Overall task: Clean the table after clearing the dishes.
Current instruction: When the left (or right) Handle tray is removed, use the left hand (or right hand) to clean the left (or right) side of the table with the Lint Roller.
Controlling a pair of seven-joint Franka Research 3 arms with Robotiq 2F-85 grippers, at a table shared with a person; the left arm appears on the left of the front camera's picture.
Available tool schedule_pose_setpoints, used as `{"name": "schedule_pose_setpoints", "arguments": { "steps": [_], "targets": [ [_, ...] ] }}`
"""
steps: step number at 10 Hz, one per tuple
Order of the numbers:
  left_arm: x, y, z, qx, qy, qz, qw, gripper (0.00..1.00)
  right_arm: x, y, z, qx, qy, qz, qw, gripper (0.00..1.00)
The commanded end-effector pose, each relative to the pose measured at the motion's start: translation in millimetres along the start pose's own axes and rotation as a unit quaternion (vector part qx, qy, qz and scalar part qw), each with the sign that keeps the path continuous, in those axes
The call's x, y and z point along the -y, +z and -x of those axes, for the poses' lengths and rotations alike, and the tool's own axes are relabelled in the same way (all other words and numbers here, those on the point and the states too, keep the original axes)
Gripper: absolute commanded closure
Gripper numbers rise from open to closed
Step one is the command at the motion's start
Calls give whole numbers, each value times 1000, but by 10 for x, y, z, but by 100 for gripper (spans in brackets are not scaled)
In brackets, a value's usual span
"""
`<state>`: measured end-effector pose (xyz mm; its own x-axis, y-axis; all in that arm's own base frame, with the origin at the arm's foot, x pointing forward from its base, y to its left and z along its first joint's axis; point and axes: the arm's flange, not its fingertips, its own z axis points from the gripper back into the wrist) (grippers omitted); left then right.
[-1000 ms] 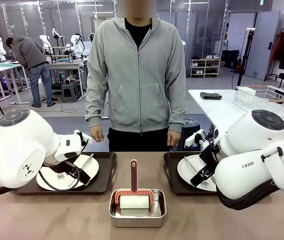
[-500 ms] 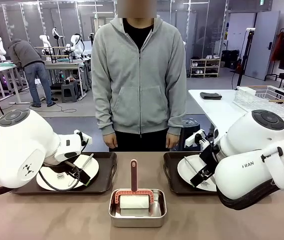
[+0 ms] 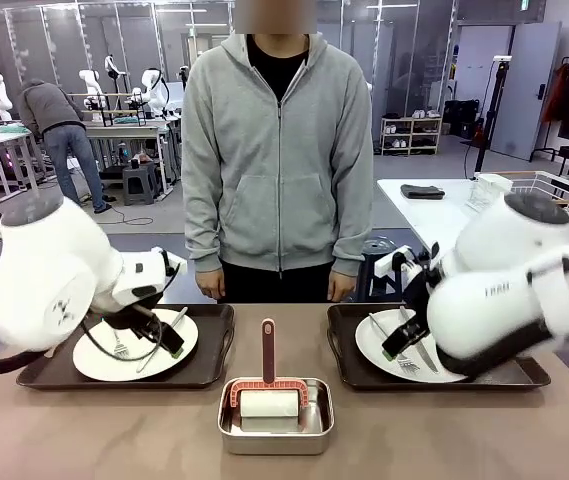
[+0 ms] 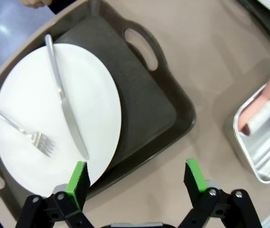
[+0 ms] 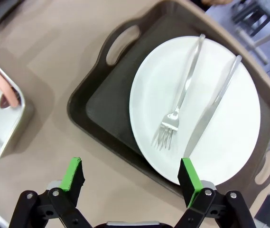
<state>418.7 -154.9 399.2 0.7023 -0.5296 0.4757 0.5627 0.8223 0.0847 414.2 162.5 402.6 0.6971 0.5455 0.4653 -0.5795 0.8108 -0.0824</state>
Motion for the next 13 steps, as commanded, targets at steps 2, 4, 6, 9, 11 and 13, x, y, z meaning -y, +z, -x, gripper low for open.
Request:
{"name": "schedule_pose_setpoints", "arguments": {
  "steps": [2, 4, 6, 9, 11, 13],
  "targets": [
    [-470, 390, -255, -46, 9, 120, 992, 0, 379, 326, -388, -18, -25, -106, 994, 0],
    [-866, 596, -367, -14, 34, 236, 971, 0, 763, 524, -542, -6, -91, -225, 970, 0],
    [-1323, 768, -299, 54, 69, 348, 933, 0, 1114, 642, -492, 15, -161, -340, 926, 0],
    [-2111, 848, 323, 150, 123, 516, 835, 0, 1691, 687, -103, 57, -272, -485, 829, 0],
    [-2574, 894, 852, 206, 188, 556, 783, 0, 2097, 725, 274, 65, -329, -521, 785, 0],
    [-3007, 967, 1419, 230, 284, 538, 759, 0, 2435, 692, 788, 64, -364, -510, 777, 0]
  ]
}}
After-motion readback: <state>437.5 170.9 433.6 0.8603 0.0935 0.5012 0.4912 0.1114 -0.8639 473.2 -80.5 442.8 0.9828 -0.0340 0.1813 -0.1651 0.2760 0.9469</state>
